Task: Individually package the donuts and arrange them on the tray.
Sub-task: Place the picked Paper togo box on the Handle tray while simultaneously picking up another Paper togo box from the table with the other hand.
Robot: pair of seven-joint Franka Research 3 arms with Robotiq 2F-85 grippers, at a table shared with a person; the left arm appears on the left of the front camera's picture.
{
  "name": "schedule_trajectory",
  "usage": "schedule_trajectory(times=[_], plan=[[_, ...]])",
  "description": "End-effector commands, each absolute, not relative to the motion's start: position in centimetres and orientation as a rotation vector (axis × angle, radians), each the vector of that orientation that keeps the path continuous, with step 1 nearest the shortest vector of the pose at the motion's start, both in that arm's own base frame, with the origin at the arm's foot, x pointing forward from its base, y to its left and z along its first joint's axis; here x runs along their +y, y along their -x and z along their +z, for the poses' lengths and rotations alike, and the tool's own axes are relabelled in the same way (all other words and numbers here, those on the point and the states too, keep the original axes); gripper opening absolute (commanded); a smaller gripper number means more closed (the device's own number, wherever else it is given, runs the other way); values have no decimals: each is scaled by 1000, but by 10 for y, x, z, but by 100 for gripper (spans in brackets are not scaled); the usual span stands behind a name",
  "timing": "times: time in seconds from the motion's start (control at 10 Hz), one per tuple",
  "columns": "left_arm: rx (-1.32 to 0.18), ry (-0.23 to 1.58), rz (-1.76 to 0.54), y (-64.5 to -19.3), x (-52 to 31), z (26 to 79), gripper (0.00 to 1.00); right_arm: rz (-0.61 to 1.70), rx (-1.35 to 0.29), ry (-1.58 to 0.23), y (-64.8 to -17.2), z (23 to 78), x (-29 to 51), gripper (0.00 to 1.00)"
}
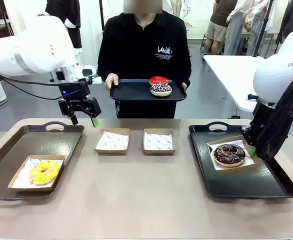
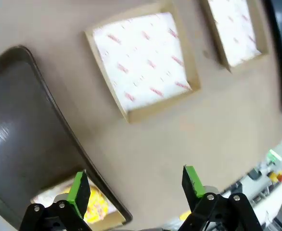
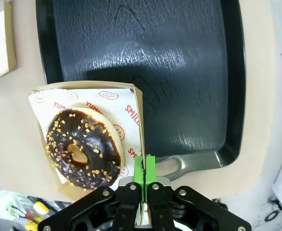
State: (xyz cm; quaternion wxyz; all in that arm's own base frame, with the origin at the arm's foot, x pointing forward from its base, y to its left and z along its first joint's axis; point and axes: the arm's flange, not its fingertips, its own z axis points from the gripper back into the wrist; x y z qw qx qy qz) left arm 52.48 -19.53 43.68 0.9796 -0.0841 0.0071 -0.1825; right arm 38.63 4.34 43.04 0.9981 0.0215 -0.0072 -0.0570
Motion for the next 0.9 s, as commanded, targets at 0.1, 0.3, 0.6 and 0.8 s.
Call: schedule_trajectory(times=[0.1,0.3,0.6,0.8], plan=[[-108,61,-271,-555,-219,417,100,-122,-19,-45,-378,432,43,1],[-159,49,-249,-562,-229,401,100,-122,-19,-45,-378,432,43,1],[-166,141,-236,-545,-232,412,100,-122,-19,-45,-378,432,43,1],[-165,87,-262,-563,-230,396,100,-122,-19,-45,-378,432,43,1]])
